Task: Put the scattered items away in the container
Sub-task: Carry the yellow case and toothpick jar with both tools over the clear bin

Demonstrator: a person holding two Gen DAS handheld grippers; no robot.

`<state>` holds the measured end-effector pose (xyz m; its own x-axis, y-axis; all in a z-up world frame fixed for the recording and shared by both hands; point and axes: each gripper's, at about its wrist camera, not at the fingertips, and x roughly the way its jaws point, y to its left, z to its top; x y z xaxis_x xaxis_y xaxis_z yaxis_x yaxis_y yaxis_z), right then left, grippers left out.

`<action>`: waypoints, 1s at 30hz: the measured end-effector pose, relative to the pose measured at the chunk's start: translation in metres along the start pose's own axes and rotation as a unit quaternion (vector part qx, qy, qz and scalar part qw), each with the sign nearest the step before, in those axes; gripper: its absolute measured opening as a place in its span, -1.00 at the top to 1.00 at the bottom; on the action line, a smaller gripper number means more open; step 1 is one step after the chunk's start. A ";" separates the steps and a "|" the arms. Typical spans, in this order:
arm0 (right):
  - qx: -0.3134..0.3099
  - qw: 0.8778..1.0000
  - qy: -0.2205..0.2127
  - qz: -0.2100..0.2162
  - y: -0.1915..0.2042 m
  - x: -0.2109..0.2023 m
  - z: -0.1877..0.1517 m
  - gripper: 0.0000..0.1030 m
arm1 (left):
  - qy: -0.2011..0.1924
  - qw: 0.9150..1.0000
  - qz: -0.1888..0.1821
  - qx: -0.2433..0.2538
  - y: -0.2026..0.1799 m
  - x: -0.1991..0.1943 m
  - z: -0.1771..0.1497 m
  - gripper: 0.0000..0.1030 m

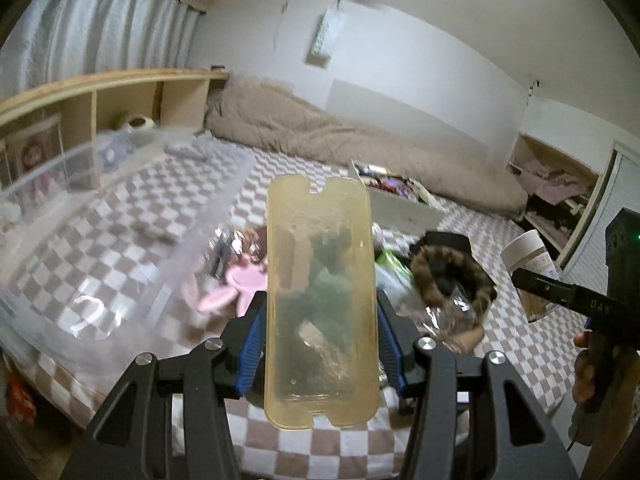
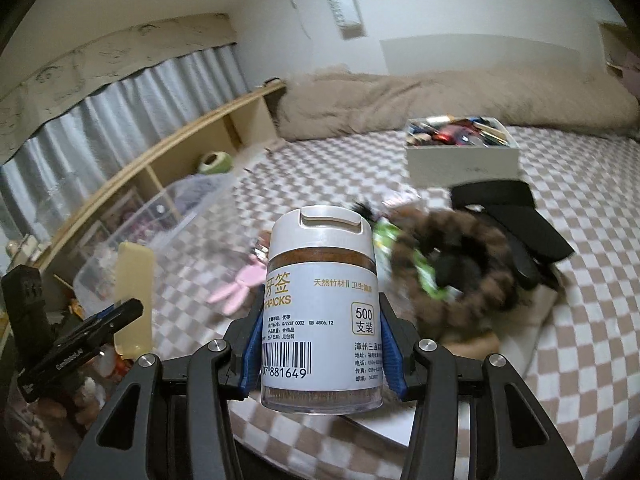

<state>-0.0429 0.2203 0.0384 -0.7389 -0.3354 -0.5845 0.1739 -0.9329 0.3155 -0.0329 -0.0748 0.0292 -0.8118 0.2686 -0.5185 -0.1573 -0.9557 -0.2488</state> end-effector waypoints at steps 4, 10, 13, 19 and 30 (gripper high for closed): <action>-0.005 1.000 -0.009 0.013 0.019 0.009 0.011 0.03 | -0.014 1.000 0.009 -0.001 0.014 -0.009 0.010 0.02; 0.001 0.999 -0.010 0.036 0.046 0.027 0.024 0.03 | -0.027 0.999 0.033 0.006 0.036 -0.020 0.024 0.02; 0.006 0.999 -0.007 0.052 0.060 0.038 0.030 0.03 | -0.029 0.999 0.039 0.003 0.049 -0.023 0.033 0.02; 0.007 0.997 0.005 0.079 0.092 0.066 0.041 0.03 | -0.034 0.998 0.051 -0.009 0.079 -0.032 0.050 0.02; 0.005 0.988 0.041 0.149 0.155 0.129 0.062 0.03 | -0.032 0.993 0.113 -0.004 0.130 -0.027 0.074 0.01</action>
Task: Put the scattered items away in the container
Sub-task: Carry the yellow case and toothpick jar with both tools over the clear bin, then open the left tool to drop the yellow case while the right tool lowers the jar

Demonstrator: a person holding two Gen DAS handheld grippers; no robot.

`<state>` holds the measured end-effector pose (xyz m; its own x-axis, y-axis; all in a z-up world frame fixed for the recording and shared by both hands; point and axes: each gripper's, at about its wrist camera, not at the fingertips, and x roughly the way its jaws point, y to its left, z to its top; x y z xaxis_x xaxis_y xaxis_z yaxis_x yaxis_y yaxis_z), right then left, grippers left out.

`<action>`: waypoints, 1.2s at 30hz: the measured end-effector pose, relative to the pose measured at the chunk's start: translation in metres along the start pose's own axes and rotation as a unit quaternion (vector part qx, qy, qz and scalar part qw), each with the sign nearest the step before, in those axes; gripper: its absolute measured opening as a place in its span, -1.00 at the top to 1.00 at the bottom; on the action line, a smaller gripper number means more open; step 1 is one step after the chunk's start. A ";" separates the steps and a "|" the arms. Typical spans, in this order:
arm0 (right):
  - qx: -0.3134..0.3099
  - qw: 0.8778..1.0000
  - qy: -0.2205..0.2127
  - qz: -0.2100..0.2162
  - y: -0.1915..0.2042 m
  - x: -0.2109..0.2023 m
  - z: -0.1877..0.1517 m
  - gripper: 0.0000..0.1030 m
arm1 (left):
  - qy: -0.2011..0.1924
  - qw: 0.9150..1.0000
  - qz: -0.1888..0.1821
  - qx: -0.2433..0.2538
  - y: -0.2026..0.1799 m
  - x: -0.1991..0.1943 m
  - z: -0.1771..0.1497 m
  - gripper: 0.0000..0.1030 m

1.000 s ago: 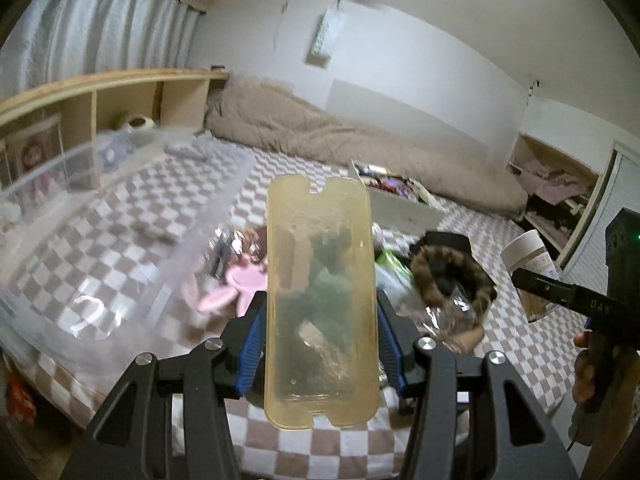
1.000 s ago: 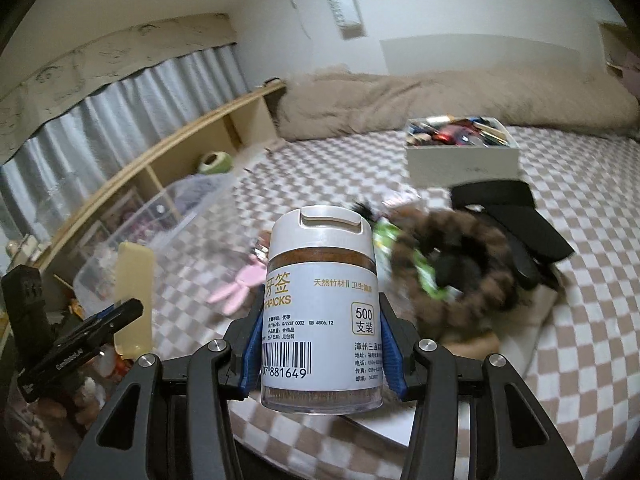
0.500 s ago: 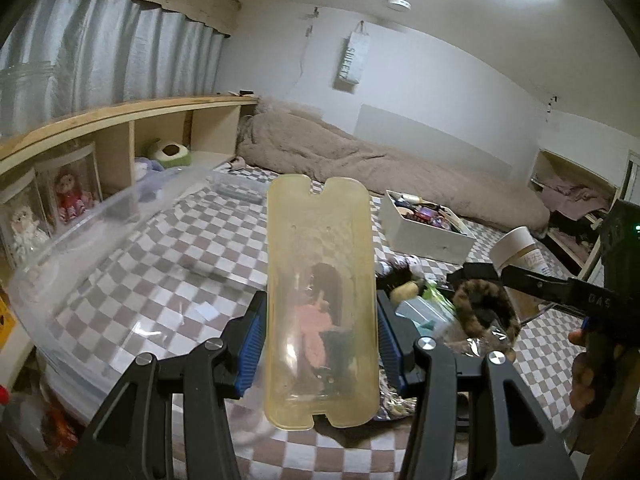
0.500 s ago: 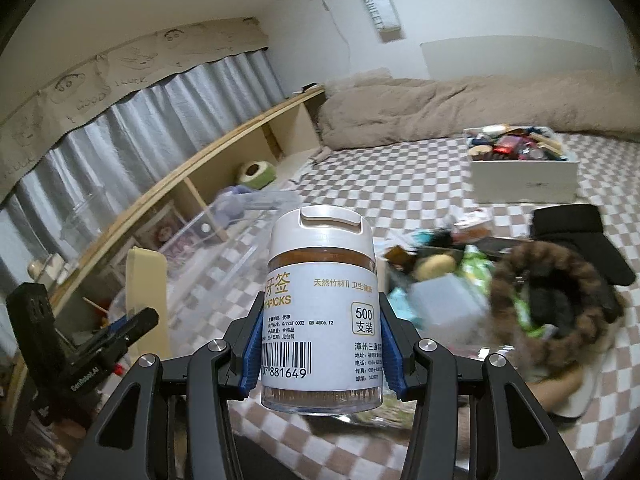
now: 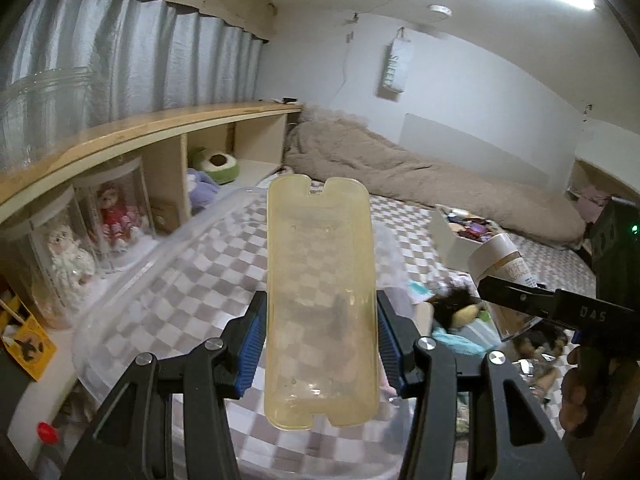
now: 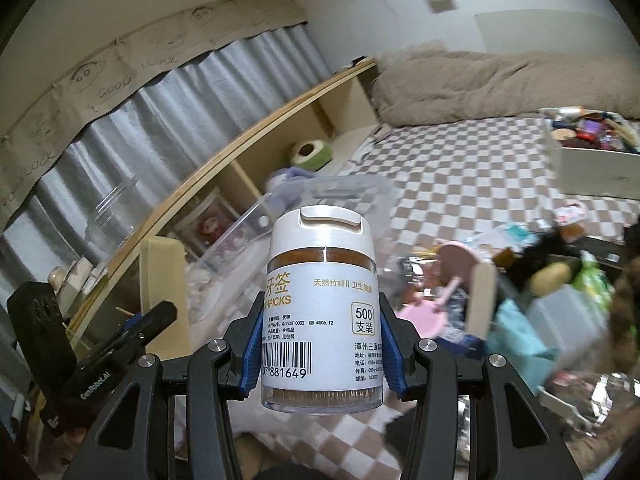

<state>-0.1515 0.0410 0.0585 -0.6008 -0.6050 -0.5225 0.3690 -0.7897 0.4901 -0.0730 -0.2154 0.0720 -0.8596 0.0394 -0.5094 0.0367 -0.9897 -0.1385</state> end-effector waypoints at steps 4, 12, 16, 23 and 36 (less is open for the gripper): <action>-0.003 0.999 0.026 0.021 0.015 0.030 0.004 0.03 | 0.019 1.000 0.023 -0.001 0.018 0.016 0.004 0.01; -0.018 0.996 0.079 0.024 0.046 0.084 0.002 0.03 | 0.063 0.997 0.043 -0.006 0.048 0.045 0.009 0.01; -0.020 0.994 0.107 0.023 0.058 0.108 -0.001 0.03 | 0.097 0.993 0.059 0.013 0.056 0.061 0.007 0.02; -0.044 0.988 0.147 -0.006 0.078 0.139 -0.006 0.03 | 0.161 0.985 0.062 0.016 0.084 0.086 0.008 0.02; -0.126 0.966 0.219 -0.059 0.094 0.161 -0.034 0.03 | 0.236 0.958 0.116 0.117 0.081 0.113 0.000 0.01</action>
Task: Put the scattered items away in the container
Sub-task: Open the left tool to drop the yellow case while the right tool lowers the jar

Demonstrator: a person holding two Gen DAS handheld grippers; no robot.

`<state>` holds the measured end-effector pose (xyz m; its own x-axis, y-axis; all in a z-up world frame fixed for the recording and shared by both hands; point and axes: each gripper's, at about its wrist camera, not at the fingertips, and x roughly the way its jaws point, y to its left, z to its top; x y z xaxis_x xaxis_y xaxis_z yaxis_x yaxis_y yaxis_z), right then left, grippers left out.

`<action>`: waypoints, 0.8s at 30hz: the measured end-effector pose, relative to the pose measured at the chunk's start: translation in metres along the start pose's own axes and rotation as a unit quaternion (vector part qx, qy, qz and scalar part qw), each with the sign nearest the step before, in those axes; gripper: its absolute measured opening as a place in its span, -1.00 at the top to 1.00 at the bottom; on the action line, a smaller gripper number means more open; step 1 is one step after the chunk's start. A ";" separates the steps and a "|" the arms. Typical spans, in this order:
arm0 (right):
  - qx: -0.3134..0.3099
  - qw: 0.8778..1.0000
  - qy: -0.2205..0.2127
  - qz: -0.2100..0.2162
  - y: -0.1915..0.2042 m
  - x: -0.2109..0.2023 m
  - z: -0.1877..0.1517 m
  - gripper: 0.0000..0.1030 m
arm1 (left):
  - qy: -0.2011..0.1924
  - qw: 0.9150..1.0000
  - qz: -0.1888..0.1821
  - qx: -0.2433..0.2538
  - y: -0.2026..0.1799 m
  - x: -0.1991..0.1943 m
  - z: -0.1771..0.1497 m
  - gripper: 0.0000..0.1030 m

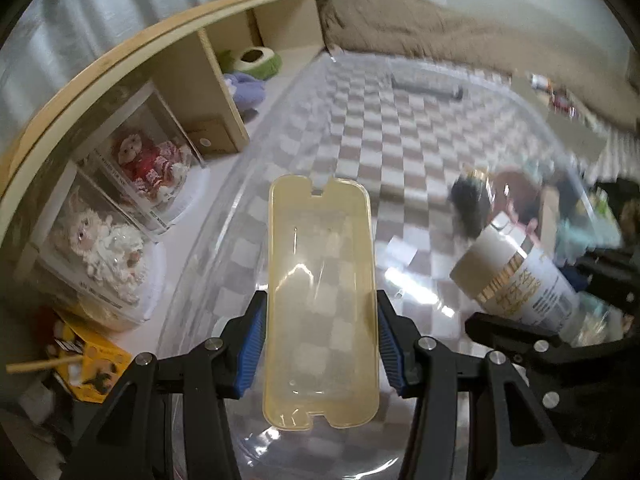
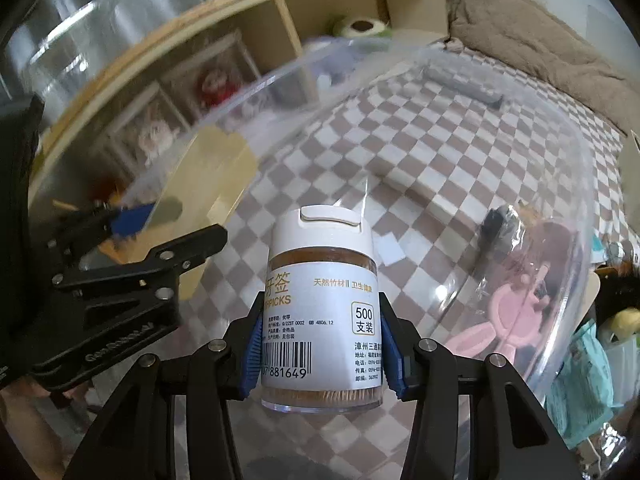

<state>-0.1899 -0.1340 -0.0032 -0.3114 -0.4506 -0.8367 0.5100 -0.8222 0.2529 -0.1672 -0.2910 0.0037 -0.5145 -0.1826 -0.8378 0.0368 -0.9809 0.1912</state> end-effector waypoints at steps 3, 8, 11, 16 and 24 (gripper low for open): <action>-0.004 1.000 0.012 -0.004 0.000 0.003 0.000 0.03 | 0.009 1.000 0.010 0.013 -0.002 0.004 -0.001 0.01; -0.023 0.998 0.056 -0.002 0.004 0.018 -0.006 0.03 | 0.018 0.998 0.027 0.051 -0.015 0.007 -0.007 0.01; -0.028 0.998 0.060 -0.004 0.004 0.020 -0.010 0.03 | 0.020 0.998 0.031 0.057 -0.017 0.007 -0.008 0.02; -0.032 0.997 0.063 -0.003 0.004 0.021 -0.014 0.03 | 0.027 0.996 0.042 0.071 -0.024 0.008 -0.010 0.04; -0.035 0.998 0.059 -0.006 0.004 0.021 -0.020 0.03 | 0.020 0.996 0.048 0.071 -0.026 0.007 -0.013 0.04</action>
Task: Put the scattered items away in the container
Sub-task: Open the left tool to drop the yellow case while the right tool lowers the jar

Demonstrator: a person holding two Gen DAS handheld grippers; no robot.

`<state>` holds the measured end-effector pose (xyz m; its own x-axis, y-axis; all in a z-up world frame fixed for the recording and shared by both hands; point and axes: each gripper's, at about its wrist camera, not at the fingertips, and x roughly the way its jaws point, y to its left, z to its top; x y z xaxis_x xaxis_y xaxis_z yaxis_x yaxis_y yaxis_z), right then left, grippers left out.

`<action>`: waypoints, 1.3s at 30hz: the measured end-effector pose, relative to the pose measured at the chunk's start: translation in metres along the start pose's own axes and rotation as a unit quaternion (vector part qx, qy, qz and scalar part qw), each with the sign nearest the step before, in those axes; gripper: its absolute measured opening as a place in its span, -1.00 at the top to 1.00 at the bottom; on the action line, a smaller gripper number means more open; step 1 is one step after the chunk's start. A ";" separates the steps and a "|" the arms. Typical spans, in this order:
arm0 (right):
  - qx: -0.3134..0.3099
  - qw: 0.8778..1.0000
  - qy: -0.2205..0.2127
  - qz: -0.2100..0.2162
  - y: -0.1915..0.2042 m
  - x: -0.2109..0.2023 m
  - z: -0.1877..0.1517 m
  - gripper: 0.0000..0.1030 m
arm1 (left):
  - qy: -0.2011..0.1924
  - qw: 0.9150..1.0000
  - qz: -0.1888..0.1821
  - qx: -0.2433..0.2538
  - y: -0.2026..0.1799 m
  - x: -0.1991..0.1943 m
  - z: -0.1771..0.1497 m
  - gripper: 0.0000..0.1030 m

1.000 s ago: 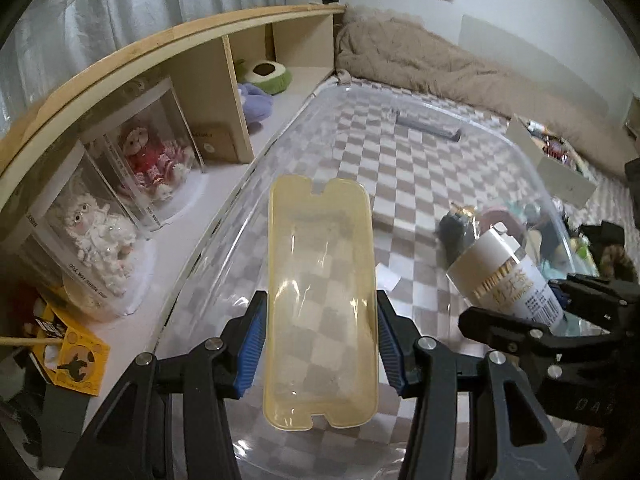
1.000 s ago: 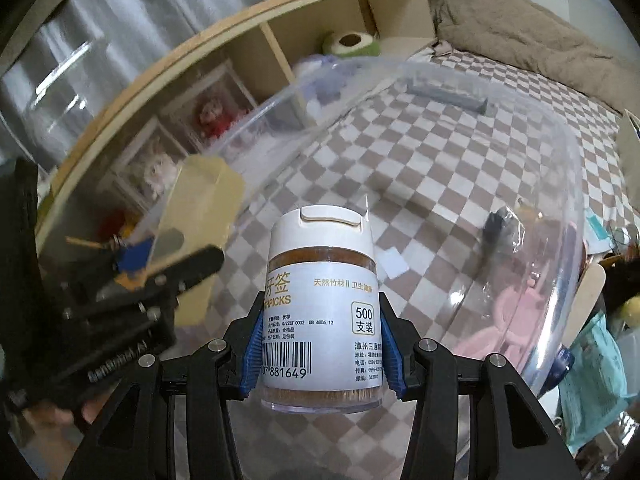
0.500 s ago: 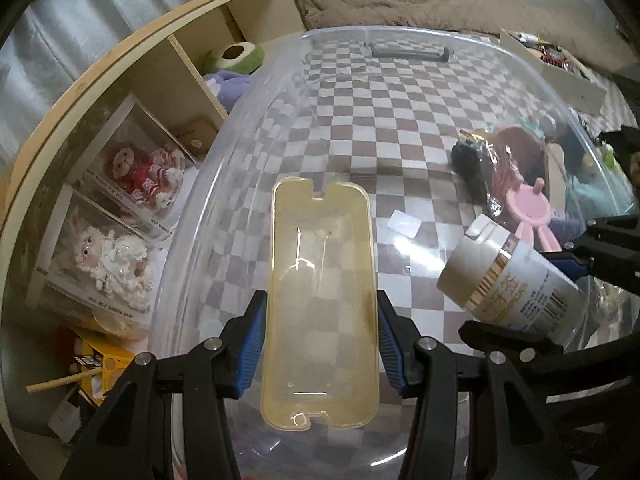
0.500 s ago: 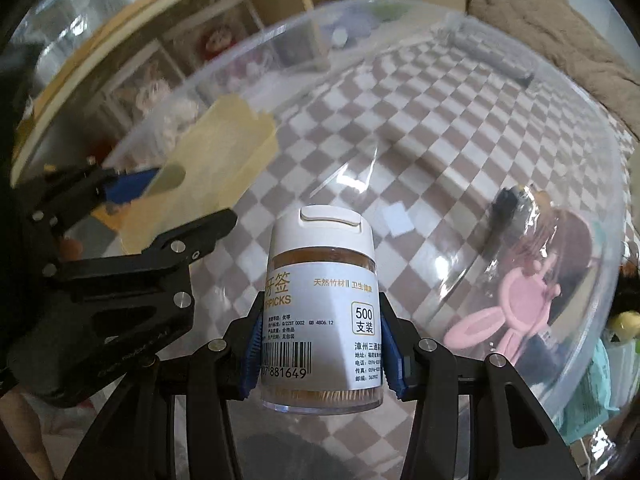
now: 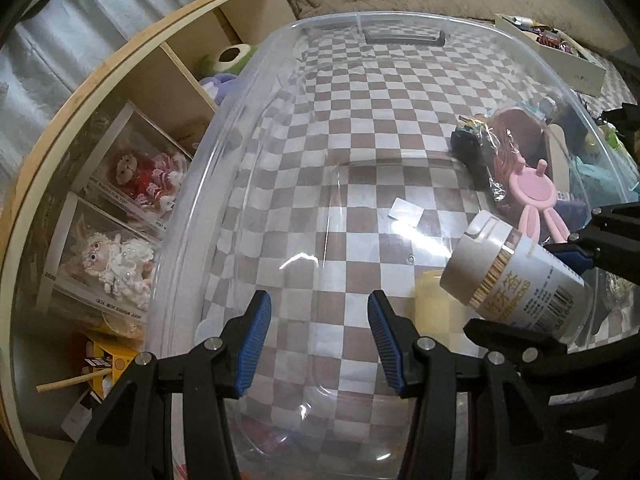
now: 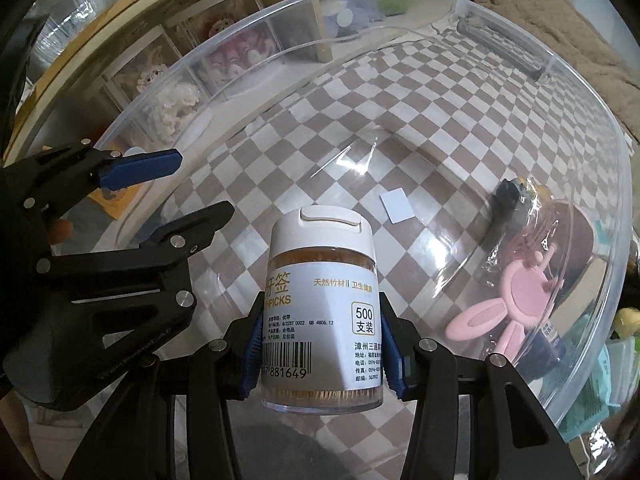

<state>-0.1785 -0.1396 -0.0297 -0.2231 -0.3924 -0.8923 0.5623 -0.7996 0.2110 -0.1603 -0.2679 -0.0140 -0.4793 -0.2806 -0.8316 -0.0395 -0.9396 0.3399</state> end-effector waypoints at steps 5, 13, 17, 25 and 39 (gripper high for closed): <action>0.006 1.000 -0.017 0.007 -0.002 -0.004 0.000 0.03 | -0.026 0.999 -0.013 -0.044 0.010 -0.006 -0.002 0.02; 0.012 1.000 -0.020 0.003 -0.002 -0.004 0.005 0.03 | -0.054 0.992 -0.010 -0.113 0.026 -0.012 -0.005 0.02; 0.015 1.000 -0.016 0.000 -0.003 -0.003 0.004 0.03 | -0.050 0.993 -0.007 -0.108 0.026 -0.012 -0.004 0.02; 0.015 1.000 -0.009 -0.015 -0.002 -0.001 0.004 0.03 | -0.047 0.993 -0.008 -0.104 0.025 -0.010 -0.004 0.02; 0.015 1.000 -0.010 -0.017 -0.003 -0.002 0.003 0.03 | -0.049 0.993 -0.011 -0.105 0.022 -0.010 -0.004 0.02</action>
<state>-0.1822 -0.1377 -0.0277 -0.2573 -0.3734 -0.8913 0.5306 -0.8255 0.1926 -0.1529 -0.2860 0.0001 -0.5636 -0.2493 -0.7876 0.1274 -0.9682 0.2153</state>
